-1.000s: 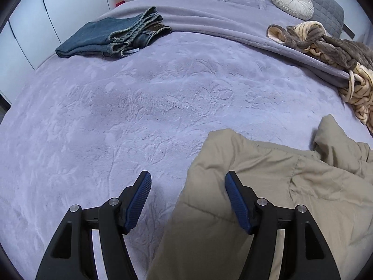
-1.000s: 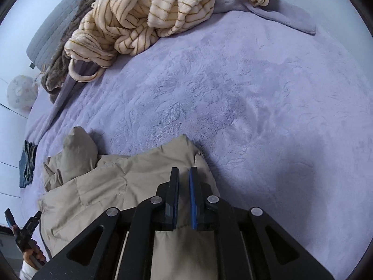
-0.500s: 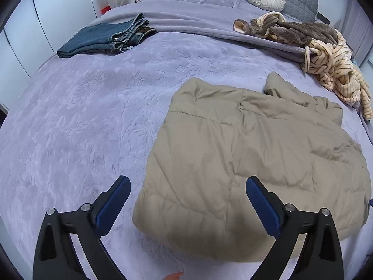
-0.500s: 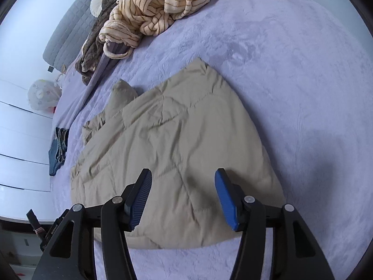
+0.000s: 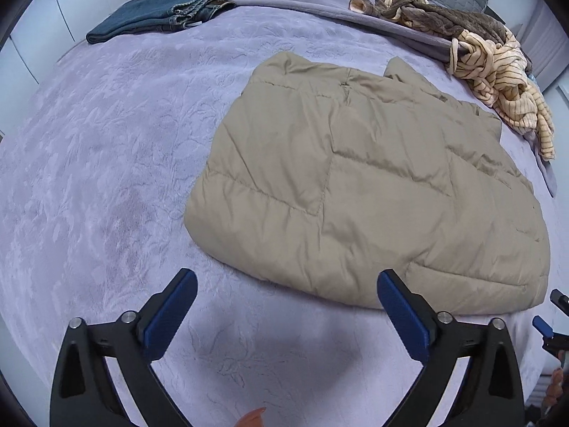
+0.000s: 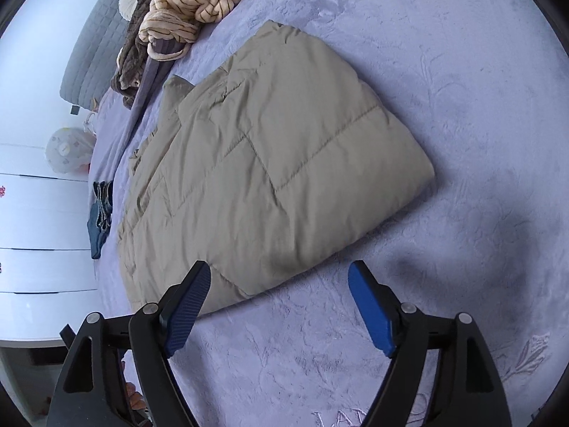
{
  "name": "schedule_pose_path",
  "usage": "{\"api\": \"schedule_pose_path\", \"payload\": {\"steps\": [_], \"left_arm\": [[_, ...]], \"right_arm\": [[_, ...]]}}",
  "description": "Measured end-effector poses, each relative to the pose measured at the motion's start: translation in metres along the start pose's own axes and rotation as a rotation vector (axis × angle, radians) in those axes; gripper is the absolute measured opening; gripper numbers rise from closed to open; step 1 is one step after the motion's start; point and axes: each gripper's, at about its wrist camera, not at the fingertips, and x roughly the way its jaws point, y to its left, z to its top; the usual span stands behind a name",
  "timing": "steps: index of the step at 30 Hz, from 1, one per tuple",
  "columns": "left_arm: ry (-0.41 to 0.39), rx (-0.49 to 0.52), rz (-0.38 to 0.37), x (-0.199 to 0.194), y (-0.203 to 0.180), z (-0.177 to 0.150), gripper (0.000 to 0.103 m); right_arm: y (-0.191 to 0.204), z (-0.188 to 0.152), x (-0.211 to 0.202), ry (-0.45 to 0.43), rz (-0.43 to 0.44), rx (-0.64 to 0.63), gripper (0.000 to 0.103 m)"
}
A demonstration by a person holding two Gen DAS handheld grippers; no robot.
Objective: Fold large clothes
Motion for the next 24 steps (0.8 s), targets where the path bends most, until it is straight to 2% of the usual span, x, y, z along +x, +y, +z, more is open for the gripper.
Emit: {"api": "schedule_pose_path", "payload": {"steps": [8, 17, 23, 24], "left_arm": [[0.052, -0.059, -0.045, 0.012, -0.001, -0.004, 0.102], [0.085, -0.075, -0.045, 0.032, -0.004, 0.006, 0.102], [0.112, -0.095, -0.061, 0.050, -0.004, 0.012, 0.102], [0.116, -0.102, -0.067, 0.053, -0.003, 0.014, 0.102]], "right_arm": [[-0.010, -0.014, 0.018, 0.033, 0.053, 0.071, 0.088], [-0.023, -0.004, 0.041, 0.049, 0.081, 0.160, 0.089], [-0.031, 0.000, 0.051, 0.010, 0.123, 0.221, 0.090], [-0.033, 0.001, 0.053, 0.009, 0.122, 0.232, 0.100]]}}
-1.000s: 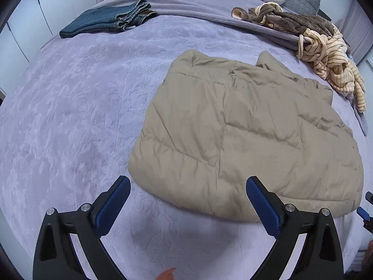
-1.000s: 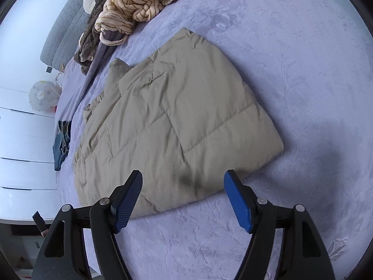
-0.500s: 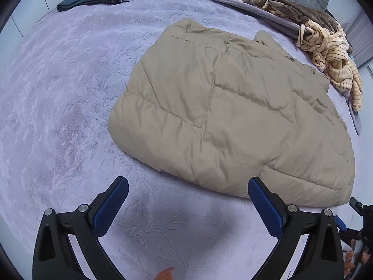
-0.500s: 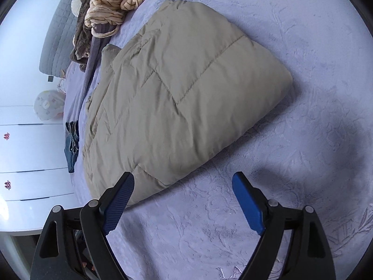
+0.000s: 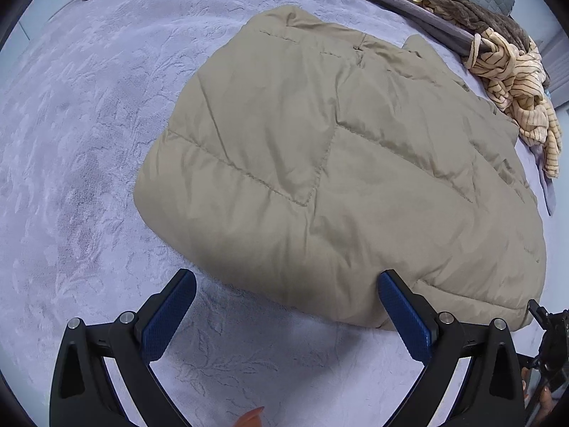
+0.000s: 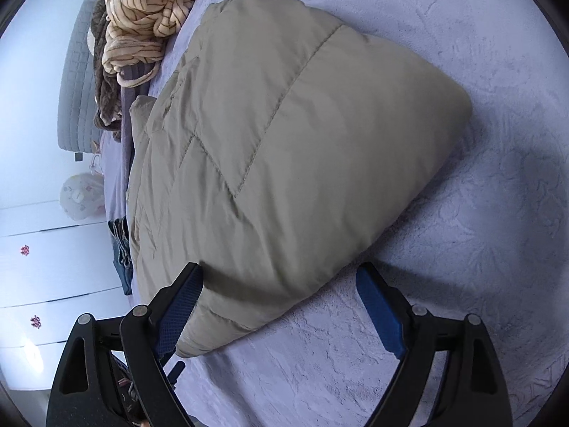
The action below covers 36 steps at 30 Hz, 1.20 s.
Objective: Fold large clothes
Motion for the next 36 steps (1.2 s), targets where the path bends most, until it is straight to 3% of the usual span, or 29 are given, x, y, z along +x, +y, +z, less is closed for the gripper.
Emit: {"api": "schedule_pose_path", "payload": {"steps": [6, 12, 18, 22, 23, 25, 26, 27, 30, 31, 34, 36], "left_arm": [[0.031, -0.077, -0.066, 0.016, 0.010, 0.011, 0.102], [0.027, -0.269, -0.199, 0.029, 0.045, 0.020, 0.102], [0.045, -0.426, -0.404, 0.058, 0.066, 0.028, 0.102], [0.009, -0.440, -0.417, 0.064, 0.057, 0.038, 0.102], [-0.001, -0.442, -0.407, 0.063, 0.056, 0.039, 0.100], [-0.037, -0.423, -0.392, 0.059, 0.050, 0.041, 0.064], [-0.050, -0.410, -0.400, 0.057, 0.047, 0.042, 0.054], [-0.067, -0.394, -0.416, 0.053, 0.047, 0.043, 0.035], [-0.116, -0.319, -0.378, 0.036, 0.042, 0.046, 0.021], [-0.128, -0.296, -0.368, 0.030, 0.039, 0.046, 0.018], [-0.165, -0.246, -0.353, 0.009, 0.035, 0.043, 0.016], [-0.190, -0.215, -0.353, -0.006, 0.033, 0.037, 0.015]], "right_arm": [[0.001, 0.011, 0.012, -0.007, 0.051, 0.054, 0.103], [0.015, 0.023, 0.023, 0.032, 0.152, 0.075, 0.103], [0.017, 0.030, 0.046, 0.067, 0.190, 0.107, 0.103], [0.014, 0.035, 0.058, 0.062, 0.213, 0.142, 0.103], [0.014, 0.037, 0.060, 0.063, 0.216, 0.152, 0.103], [0.013, 0.038, 0.060, 0.066, 0.229, 0.169, 0.103], [0.012, 0.038, 0.059, 0.067, 0.239, 0.180, 0.103], [0.011, 0.038, 0.057, 0.067, 0.246, 0.193, 0.099], [0.006, 0.037, 0.054, 0.073, 0.262, 0.234, 0.048], [0.004, 0.036, 0.052, 0.072, 0.281, 0.246, 0.038], [0.010, 0.032, 0.042, 0.065, 0.289, 0.208, 0.026], [0.014, 0.029, 0.034, 0.069, 0.307, 0.189, 0.024]]}}
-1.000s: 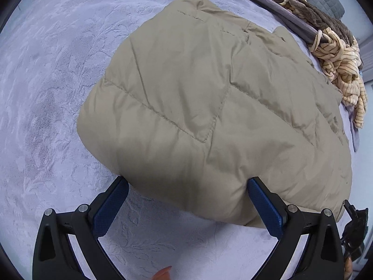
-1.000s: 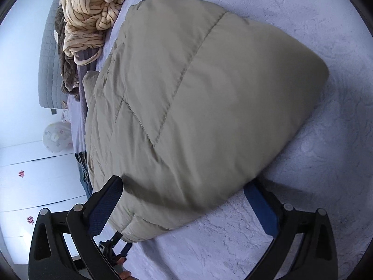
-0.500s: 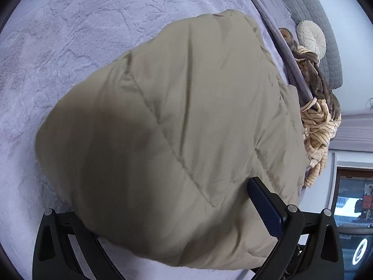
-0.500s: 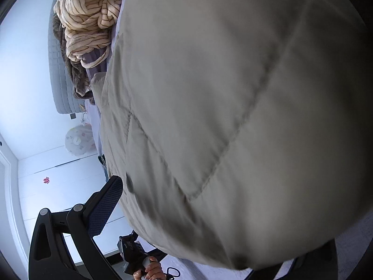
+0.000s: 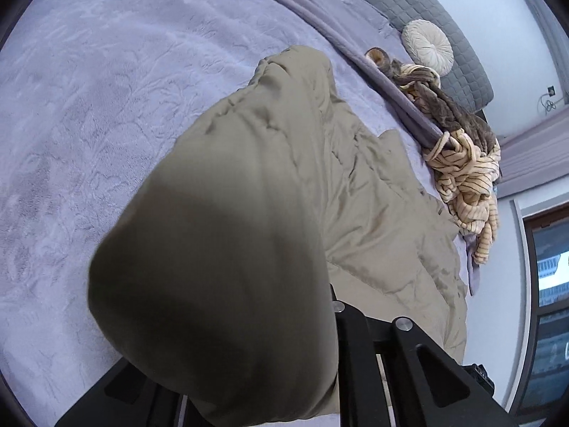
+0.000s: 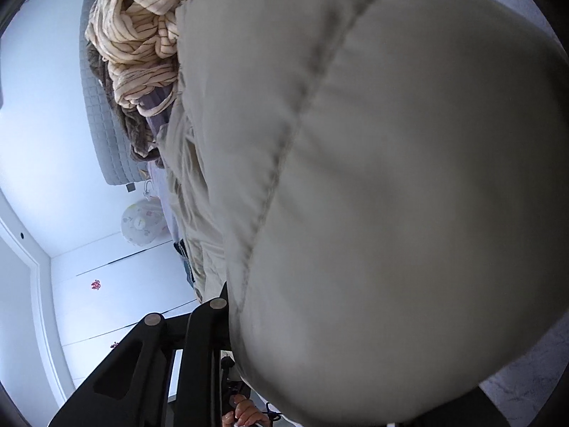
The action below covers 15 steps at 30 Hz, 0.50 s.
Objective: Fold large clothes
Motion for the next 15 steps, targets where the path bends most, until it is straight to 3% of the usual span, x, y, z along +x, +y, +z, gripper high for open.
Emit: {"api": "schedule_pose_path", "payload": {"steps": [7, 15], "left_arm": [[-0.019, 0.077, 0.008, -0.054, 0.000, -0.034, 0.015], [0.059, 0.121, 0.049, -0.111, 0.041, -0.112, 0.015]], "right_arm": [[0.004, -0.024, -0.027, 0.053, 0.002, -0.063, 0.022], [-0.030, -0.077, -0.061, 0.092, -0.044, -0.033, 0.022]]}}
